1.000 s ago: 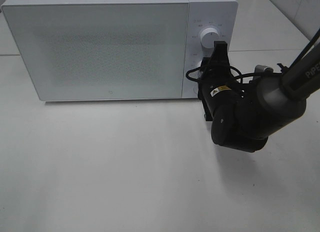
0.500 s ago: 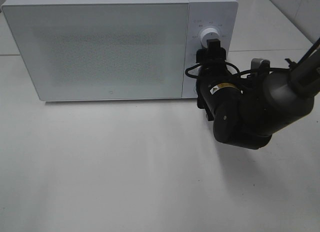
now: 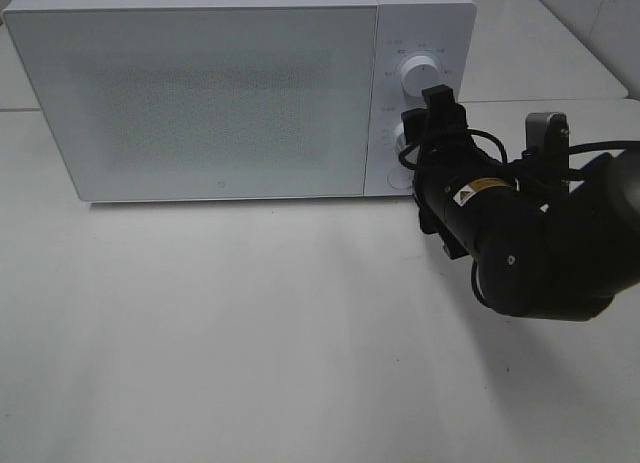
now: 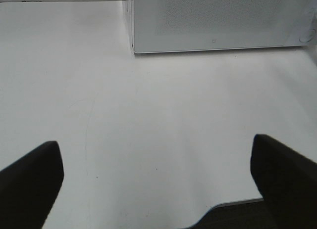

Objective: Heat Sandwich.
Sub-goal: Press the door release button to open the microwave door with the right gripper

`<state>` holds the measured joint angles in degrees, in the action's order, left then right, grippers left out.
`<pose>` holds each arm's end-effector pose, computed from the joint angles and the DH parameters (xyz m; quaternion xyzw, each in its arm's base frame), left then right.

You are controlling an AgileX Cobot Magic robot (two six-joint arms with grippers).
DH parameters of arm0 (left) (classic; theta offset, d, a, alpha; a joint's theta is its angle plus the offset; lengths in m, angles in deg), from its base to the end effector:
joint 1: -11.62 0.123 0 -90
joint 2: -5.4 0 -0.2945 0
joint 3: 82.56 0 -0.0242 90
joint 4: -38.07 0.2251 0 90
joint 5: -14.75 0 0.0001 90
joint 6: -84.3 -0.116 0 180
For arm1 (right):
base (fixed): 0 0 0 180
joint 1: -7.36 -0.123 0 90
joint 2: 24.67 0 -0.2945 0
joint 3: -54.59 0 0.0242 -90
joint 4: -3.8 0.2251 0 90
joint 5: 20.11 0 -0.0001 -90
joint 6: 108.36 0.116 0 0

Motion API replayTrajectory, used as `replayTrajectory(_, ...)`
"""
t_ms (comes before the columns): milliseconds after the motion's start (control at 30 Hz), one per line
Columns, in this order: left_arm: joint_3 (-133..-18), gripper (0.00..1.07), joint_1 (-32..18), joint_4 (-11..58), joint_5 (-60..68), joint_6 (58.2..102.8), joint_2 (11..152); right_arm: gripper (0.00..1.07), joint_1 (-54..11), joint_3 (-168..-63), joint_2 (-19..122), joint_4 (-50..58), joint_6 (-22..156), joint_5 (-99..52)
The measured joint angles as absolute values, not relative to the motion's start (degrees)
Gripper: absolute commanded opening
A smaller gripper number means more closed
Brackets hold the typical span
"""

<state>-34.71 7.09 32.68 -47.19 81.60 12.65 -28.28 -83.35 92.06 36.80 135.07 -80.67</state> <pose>-0.0191 -0.0081 0.2564 0.0565 0.8500 -0.0553 0.5208 0.3052 0.1511 0.1623 0.4337 0.6395 0.4154 0.4800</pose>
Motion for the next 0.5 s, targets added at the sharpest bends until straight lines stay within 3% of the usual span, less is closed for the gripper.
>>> replayTrajectory(500,-34.71,0.97,7.09,32.68,-47.19,81.6,12.65,0.76,-28.28,-78.59,81.98,29.18,111.17,-65.49)
